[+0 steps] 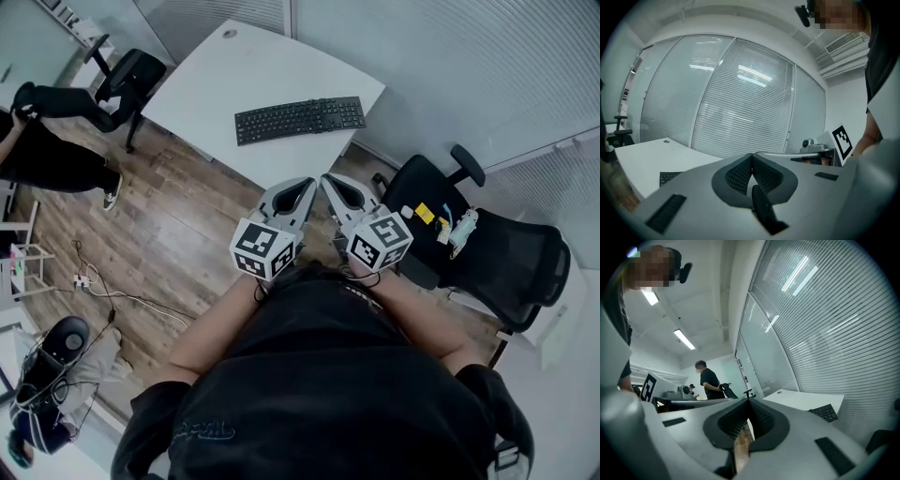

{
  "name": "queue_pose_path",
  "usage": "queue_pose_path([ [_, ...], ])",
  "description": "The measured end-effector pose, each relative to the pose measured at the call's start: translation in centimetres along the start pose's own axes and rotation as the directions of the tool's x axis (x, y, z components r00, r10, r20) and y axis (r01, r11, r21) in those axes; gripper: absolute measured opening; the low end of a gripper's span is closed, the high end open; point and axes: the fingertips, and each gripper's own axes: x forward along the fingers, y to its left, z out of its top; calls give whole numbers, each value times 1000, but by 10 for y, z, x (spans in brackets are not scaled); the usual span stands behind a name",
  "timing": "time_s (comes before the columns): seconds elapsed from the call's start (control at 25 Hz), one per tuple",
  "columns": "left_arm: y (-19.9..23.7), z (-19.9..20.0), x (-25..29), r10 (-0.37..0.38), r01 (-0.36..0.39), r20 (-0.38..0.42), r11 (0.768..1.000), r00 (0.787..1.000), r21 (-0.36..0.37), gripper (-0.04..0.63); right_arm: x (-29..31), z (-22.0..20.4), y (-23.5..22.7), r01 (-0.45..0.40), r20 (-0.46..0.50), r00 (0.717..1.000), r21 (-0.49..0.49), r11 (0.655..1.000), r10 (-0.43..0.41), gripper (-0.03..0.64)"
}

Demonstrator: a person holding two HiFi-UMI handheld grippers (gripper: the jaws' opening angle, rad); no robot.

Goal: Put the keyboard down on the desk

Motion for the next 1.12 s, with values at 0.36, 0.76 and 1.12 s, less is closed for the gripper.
queue_pose_path([
  [0.36, -35, -29, -14, 21, -22, -30, 1000, 999, -13, 15, -44, -22, 7, 4, -24, 1000, -3, 1000, -4, 23],
  [0.76, -38, -23, -45, 35, -34, -18, 999, 999, 32, 15, -51, -7, 31, -32, -29, 999, -113, 993, 29, 23],
  [1.12, -32, -25, -80, 7, -4, -32, 997, 999, 78, 15, -50, -16, 58, -30, -49, 998, -108, 994, 25, 23],
])
